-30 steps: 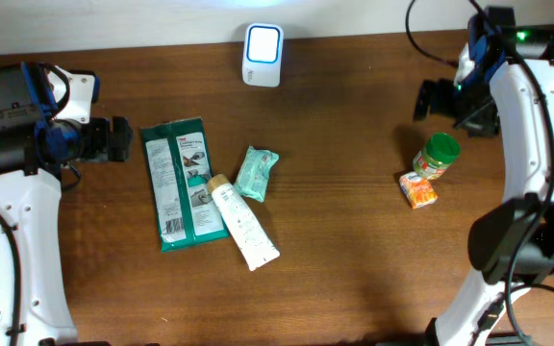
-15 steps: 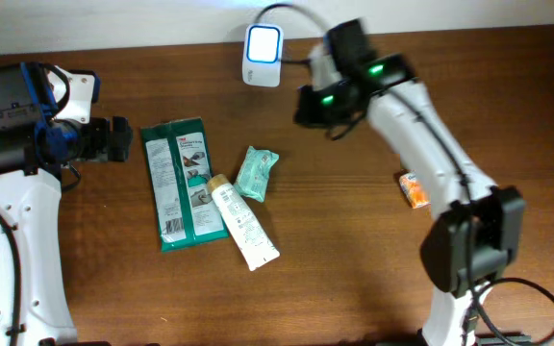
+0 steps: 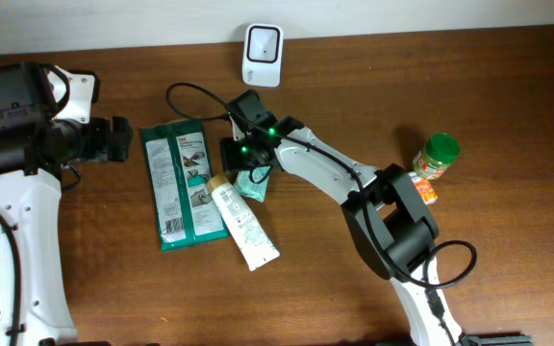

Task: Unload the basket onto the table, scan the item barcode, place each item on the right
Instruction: 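Move the right gripper left and grasp the mint-green wipes pack, then lift the wipes pack and carry it toward the scanner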

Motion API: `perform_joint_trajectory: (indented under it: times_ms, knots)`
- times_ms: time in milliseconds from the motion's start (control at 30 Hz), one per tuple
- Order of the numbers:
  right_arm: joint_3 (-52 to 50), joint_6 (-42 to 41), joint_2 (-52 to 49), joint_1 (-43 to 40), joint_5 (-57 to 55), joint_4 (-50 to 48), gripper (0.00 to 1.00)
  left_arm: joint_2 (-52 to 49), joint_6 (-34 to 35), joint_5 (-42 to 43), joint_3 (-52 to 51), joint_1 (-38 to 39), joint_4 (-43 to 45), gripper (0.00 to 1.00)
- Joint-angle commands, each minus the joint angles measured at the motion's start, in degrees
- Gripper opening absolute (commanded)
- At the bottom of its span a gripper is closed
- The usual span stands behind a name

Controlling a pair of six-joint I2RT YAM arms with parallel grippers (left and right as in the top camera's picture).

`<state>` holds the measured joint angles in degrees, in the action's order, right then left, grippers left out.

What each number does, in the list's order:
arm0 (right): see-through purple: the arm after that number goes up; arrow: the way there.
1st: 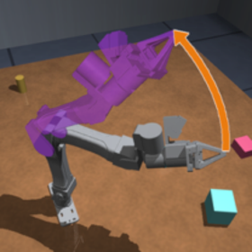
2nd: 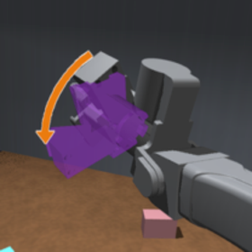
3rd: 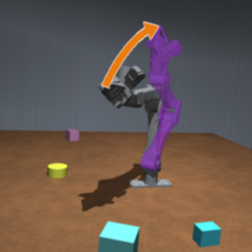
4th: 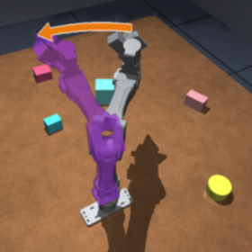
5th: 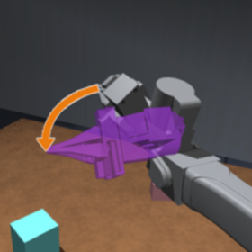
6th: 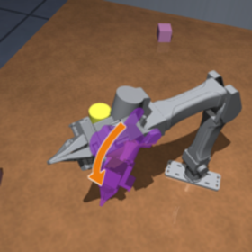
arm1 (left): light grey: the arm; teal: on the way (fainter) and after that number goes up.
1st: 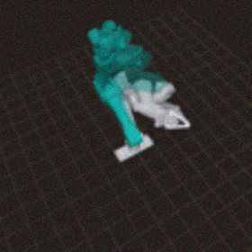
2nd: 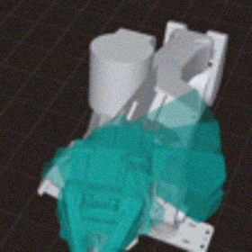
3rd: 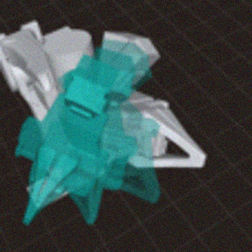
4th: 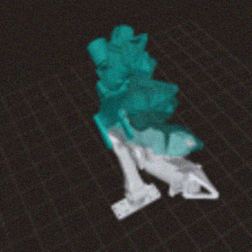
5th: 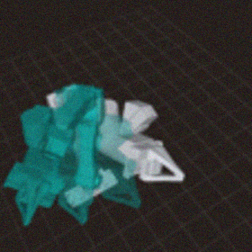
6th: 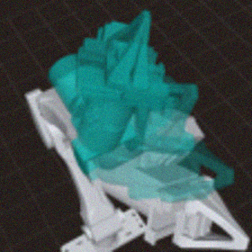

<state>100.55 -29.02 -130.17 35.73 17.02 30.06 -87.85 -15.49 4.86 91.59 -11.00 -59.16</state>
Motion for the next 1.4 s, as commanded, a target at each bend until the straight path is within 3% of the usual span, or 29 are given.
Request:
perform_joint_trajectory:
  times_ms: [0, 200, 600, 833, 1067, 1367]
  knots:
    - [-0.3, -0.6, -0.7, 0.1, -1.2, 2.8, 0.04, 0.3, -0.9, 0.2, 0.5, -0.2, 0.1, 0.99]
    - [-0.3, 0.9, -0.7, -0.5, -1.2, 14.2, 0.04, 0.3, -0.9, 0.2, 0.5, -0.2, 0.0, 0.99]
    - [0.7, 14.5, 6.9, -11.6, -2.3, 29.2, 0.04, 0.3, -0.9, 0.2, 0.5, -0.2, 0.0, 0.99]
    - [0.6, 17.0, 8.7, -10.3, 1.5, 29.7, 0.05, 0.3, -0.9, 0.2, 0.5, -0.2, 0.0, 0.99]
    - [-2.3, 17.0, 5.8, -3.1, -15.0, 29.9, 0.04, 0.3, -0.9, 0.2, 0.5, -0.2, 0.0, 0.99]
    - [-8.9, 17.0, 5.7, -9.3, -15.6, 28.5, 0.04, 0.3, -0.9, 0.2, 0.5, -0.2, 0.1, 0.99]
